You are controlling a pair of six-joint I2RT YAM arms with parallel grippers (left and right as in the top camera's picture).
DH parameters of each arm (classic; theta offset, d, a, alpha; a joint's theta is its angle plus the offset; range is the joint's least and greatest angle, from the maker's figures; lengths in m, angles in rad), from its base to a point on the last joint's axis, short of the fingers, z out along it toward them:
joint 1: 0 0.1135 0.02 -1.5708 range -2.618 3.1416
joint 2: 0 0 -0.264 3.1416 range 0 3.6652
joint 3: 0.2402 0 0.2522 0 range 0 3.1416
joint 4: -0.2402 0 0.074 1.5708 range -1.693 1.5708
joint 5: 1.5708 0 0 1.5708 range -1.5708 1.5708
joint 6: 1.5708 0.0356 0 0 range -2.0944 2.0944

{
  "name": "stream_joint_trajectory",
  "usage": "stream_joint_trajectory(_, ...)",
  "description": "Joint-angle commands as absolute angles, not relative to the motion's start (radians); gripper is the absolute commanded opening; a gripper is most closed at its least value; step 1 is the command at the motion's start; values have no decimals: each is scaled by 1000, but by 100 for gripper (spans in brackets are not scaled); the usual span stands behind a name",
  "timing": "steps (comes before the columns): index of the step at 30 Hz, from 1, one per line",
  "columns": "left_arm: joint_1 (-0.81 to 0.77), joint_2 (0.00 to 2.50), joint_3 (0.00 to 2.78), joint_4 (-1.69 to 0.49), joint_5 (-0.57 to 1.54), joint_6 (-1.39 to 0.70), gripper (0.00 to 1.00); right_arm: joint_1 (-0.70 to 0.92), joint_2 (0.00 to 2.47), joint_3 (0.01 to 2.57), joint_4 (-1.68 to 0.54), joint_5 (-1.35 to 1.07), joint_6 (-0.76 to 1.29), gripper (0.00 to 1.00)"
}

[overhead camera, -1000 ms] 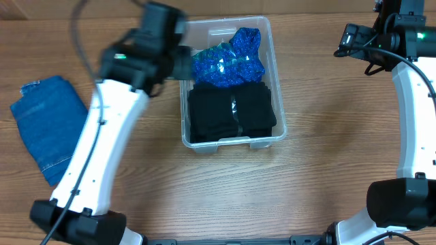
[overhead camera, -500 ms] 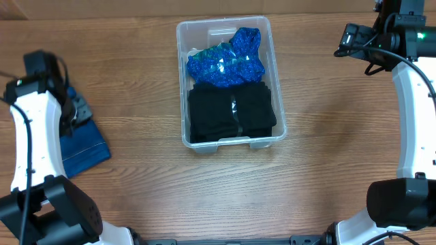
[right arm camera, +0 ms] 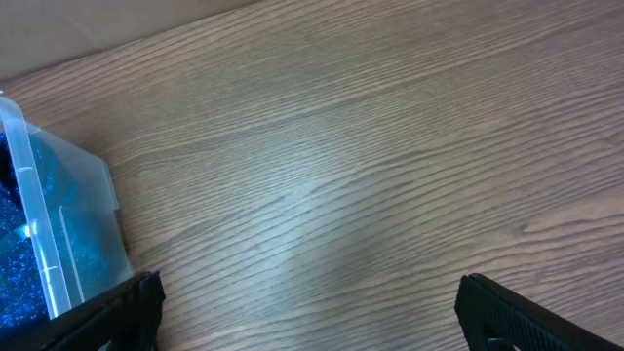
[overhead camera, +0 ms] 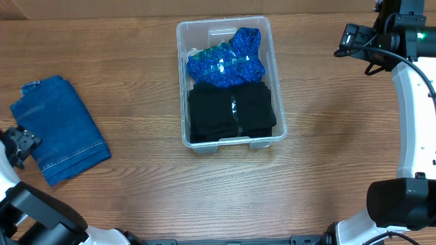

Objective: Pack container
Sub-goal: 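Move the left gripper out of the bin toward the denim garment, then grasp the edge of the folded denim garment with the left gripper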

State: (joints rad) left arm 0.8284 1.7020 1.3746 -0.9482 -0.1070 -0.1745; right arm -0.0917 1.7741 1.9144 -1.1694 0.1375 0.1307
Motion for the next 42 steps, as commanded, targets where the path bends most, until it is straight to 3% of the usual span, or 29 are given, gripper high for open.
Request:
stream_joint_trajectory(1, 873, 1708, 1370, -907, 30, -21, 98, -94, 1768, 1916, -1166, 141, 134, 100)
stream_joint_trajectory(17, 899, 1971, 1370, -748, 226, 16, 100, -94, 1768, 1916, -1165, 141, 134, 100)
stream_joint_trajectory(26, 918, 1991, 1370, -648, 359, 16, 100, -94, 1768, 1916, -1166, 141, 134, 100)
stream_joint_trajectory(42, 918, 2063, 1370, -641, 376, 75, 100, -94, 1768, 1916, -1166, 141, 134, 100)
